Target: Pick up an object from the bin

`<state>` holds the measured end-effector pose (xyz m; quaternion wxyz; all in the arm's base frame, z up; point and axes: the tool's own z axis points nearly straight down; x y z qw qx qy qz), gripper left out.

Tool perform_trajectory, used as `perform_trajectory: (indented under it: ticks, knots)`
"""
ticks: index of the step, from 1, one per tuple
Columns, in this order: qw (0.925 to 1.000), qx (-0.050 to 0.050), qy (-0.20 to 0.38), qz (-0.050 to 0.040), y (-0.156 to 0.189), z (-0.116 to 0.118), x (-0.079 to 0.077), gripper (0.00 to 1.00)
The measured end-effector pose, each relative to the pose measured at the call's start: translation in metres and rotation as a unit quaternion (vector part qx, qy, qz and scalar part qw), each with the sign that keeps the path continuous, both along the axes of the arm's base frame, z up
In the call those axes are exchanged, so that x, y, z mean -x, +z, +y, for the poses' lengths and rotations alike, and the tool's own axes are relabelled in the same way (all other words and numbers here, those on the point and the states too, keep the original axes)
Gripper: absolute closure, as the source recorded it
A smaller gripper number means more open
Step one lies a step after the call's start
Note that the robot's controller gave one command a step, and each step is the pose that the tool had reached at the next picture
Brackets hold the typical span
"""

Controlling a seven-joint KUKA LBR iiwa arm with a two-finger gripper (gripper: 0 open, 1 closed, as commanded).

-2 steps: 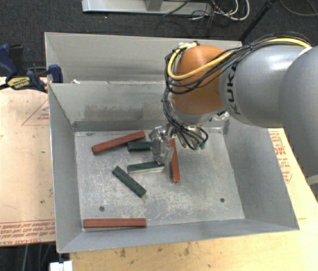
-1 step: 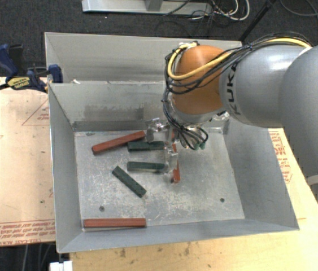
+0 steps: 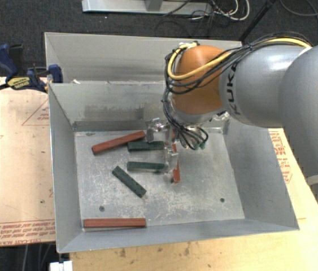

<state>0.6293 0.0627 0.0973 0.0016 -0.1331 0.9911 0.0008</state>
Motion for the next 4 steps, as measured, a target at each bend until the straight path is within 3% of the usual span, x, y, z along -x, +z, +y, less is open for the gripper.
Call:
perform_trajectory:
  ticks: [1, 2, 3, 4]
  knots:
    - [0.9975, -0.001, -0.071, -0.0024, -0.023, 0.005, 0.012, 1.0]
    - [0.9975, -0.001, -0.071, -0.0024, -0.023, 0.005, 0.012, 1.0]
    - [0.9967, -0.001, -0.081, -0.004, 0.142, 0.003, -0.016, 1.0]
    - [0.9967, 0.0, -0.081, -0.0003, 0.138, 0.003, -0.015, 1.0]
